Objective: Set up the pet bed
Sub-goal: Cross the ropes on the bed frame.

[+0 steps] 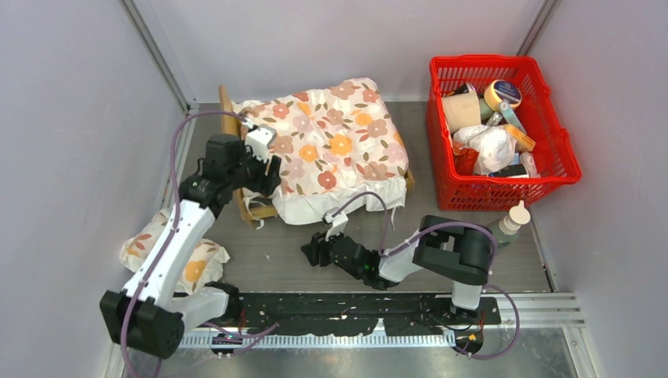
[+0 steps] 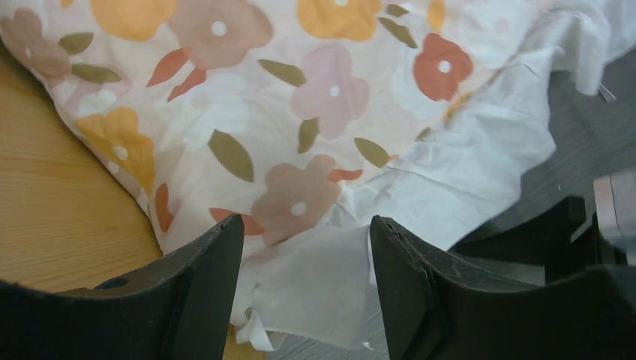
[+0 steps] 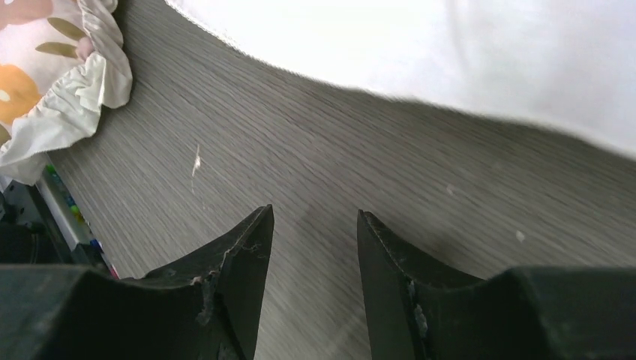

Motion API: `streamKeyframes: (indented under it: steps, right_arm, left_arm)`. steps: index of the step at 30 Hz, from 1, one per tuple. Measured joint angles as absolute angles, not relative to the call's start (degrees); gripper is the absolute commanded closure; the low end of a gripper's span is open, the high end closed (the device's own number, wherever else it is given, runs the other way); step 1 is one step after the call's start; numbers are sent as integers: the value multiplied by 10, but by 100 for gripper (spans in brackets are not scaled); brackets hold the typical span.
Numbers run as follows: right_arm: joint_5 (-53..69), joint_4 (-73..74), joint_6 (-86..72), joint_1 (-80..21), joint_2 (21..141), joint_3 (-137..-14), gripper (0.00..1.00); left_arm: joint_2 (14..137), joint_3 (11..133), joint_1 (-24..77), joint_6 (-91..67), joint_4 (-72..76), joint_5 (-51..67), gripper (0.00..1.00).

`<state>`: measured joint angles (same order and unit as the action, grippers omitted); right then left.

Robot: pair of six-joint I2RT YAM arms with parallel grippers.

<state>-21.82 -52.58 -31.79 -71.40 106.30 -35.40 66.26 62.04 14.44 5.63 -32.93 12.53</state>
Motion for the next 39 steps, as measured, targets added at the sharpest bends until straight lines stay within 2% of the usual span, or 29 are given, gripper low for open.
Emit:
streamKeyframes:
  steps: [3, 10, 14, 20, 27, 35, 37, 39]
  right_arm:
    - [-227, -522, -323, -714, 1021, -314, 49]
    - [-245, -522, -332, -714, 915, -262, 49]
    - [-250, -523, -338, -715, 889, -235, 49]
    - [-264, -511, -342, -720, 843, -196, 47]
    - [-293, -484, -339, -724, 735, -173, 46]
    - [-310, -475, -333, -725, 714, -144, 46]
    - [-310, -475, -331, -726, 715, -144, 46]
    - [-310, -476, -331, -725, 718, -144, 46]
  left_arm:
    - [610, 603, 171, 101, -333, 148, 40]
    - [573, 602, 253, 223, -351, 173, 36]
    - [613, 603, 290, 281, -373, 187, 39]
    - [750, 623, 304, 344, -396, 188, 36]
    - [788, 616, 304, 378, -396, 180, 39]
    - [832, 615, 304, 385, -381, 163, 40]
    - [839, 615, 304, 386, -373, 158, 42]
    - [851, 615, 304, 390, -366, 154, 51]
